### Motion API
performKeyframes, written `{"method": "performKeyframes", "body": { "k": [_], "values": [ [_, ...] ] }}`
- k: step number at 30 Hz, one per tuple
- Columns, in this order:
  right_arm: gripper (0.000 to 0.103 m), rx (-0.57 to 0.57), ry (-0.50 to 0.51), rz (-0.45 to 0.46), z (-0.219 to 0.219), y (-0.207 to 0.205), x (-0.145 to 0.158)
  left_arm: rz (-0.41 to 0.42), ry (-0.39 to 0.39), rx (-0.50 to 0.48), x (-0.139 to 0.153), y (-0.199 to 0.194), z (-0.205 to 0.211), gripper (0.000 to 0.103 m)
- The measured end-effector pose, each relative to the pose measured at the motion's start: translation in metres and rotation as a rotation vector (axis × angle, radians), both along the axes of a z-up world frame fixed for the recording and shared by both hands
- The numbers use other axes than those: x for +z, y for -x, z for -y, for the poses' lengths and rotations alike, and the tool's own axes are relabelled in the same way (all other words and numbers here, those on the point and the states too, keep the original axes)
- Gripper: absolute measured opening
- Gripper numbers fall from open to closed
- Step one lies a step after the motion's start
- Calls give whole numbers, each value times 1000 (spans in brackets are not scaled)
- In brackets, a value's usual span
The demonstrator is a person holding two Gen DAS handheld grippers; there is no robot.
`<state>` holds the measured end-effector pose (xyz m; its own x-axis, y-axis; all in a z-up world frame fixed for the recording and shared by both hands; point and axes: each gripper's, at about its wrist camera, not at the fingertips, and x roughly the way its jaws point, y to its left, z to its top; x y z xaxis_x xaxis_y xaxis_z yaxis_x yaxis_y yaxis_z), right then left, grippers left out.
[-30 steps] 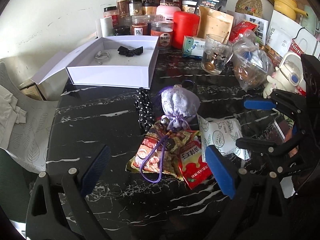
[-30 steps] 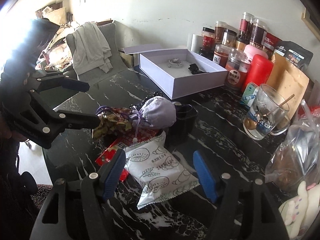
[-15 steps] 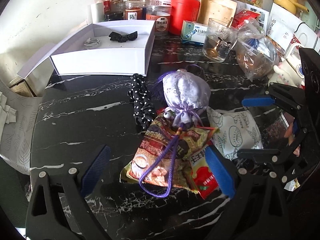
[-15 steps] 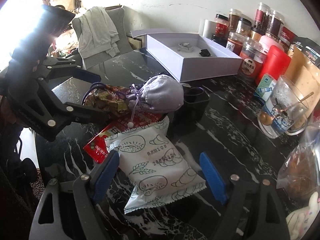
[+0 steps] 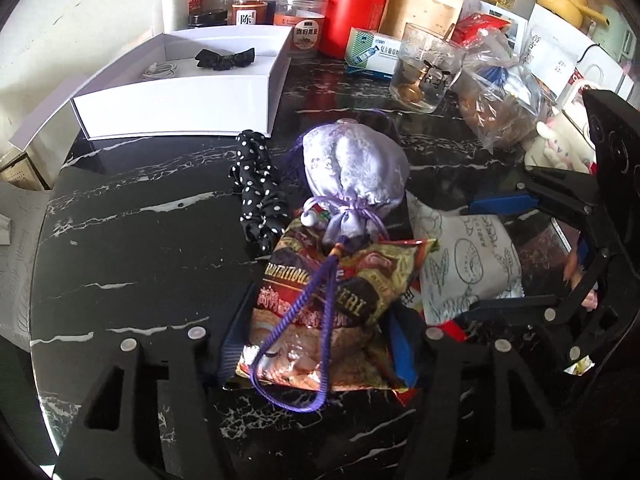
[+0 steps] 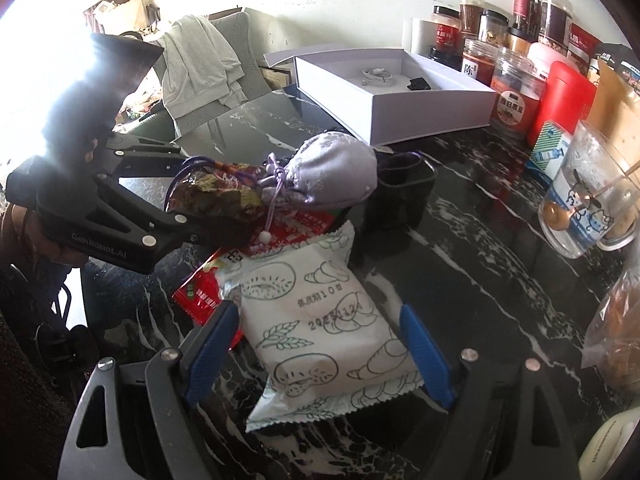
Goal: Organize objects
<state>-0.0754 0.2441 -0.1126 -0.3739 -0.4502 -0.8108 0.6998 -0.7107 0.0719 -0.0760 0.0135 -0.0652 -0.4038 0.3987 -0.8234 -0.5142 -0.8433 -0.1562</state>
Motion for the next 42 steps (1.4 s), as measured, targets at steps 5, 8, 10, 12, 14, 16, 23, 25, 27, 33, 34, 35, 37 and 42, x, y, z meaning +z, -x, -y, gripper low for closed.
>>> {"method": "performKeyframes", "body": {
  "k": [5, 8, 10, 12, 14, 16, 23, 25, 27, 33, 34, 35, 37, 42],
  "values": [
    [71, -18, -20, -8, -4, -6, 0, 8, 8, 10, 2, -13, 3, 58],
    [65, -32, -20, -5, -7, -11, 0, 9, 18, 20, 3, -23, 5, 58],
    [64, -40, -14, -2, -9, -14, 0, 8, 27, 23, 5, -30, 8, 58],
    [64, -44, -20, -5, -10, -18, 0, 7, 35, 29, 6, -37, 11, 58],
    [64, -44, -29, -7, -10, -24, 1, 7, 39, 36, 6, -43, 14, 58],
    [64, -45, -37, -9, -10, -29, 1, 7, 40, 43, 6, -49, 17, 58],
    [64, -47, -50, 1, -16, -47, 1, 17, 49, 61, 6, -68, 25, 58],
    [64, -36, -56, 2, -16, -51, 2, 12, 54, 54, 7, -73, 24, 58],
    [65, -29, -60, 0, -15, -56, 1, 10, 54, 51, 5, -75, 23, 58],
    [72, -40, -65, 34, -12, -51, -10, 6, 56, 55, 2, -73, 22, 59],
    [72, -41, -63, 38, -11, -50, -12, 2, 56, 54, 1, -73, 21, 59],
    [72, -41, -63, 40, -10, -50, -13, -3, 54, 55, 1, -73, 21, 59],
    [72, -40, -62, 31, -8, -49, -15, -6, 55, 54, 1, -73, 21, 58],
    [61, -31, -55, 27, -8, -49, -13, 24, 32, 44, 3, -74, 23, 56]
  ]
}}
